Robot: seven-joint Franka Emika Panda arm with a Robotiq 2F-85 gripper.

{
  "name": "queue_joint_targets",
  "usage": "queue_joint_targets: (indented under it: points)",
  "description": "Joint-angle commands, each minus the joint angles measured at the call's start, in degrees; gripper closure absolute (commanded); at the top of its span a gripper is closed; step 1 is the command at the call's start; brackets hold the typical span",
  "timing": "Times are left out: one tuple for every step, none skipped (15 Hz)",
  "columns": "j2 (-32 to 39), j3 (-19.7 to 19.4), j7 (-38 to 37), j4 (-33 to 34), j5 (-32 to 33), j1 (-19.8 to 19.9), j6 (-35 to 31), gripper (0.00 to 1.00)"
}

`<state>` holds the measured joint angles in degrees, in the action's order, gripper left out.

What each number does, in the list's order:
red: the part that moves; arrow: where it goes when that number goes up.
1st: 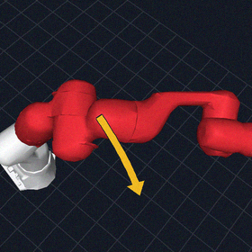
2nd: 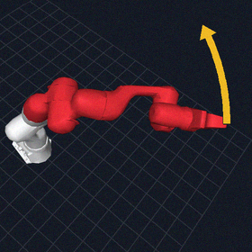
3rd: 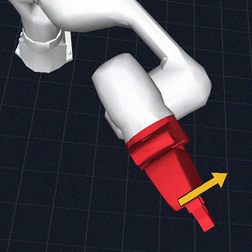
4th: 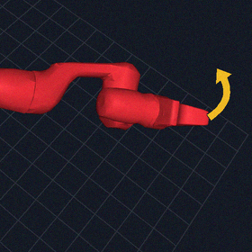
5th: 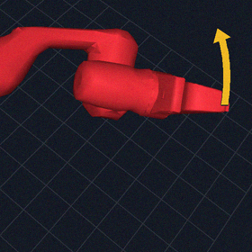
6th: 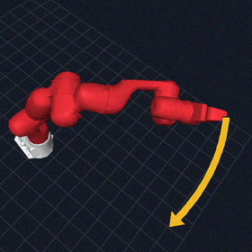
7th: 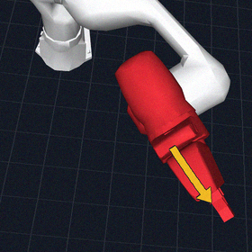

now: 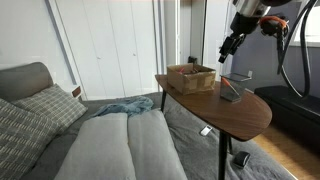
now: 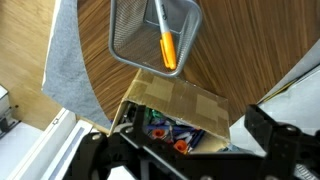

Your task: Remove the white marker with an orange cap and put it on the table, pick up the white marker with an orange cup and put it in the desktop pen and pencil basket with the cup facing up

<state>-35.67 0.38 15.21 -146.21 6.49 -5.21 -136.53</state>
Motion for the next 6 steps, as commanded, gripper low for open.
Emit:
queue_joint_targets:
  points:
    - [-1.53, 1.1, -2.52, 1.48, 0.43, 0.39, 5.17, 0.0]
    - [-1.71, 1.24, -2.8, 1.81, 0.47, 0.38, 6.14, 0.0]
    - [-1.75, 1.36, -2.91, 2.11, 0.61, 0.35, 6.91, 0.0]
    - [-0.73, 0.27, -1.4, 1.39, 0.17, -0.22, 4.46, 0.0]
    - [-0.8, 0.36, -1.53, 1.6, 0.17, -0.23, 4.99, 0.0]
    - [-0.81, 0.41, -1.62, 1.73, 0.17, -0.23, 5.19, 0.0]
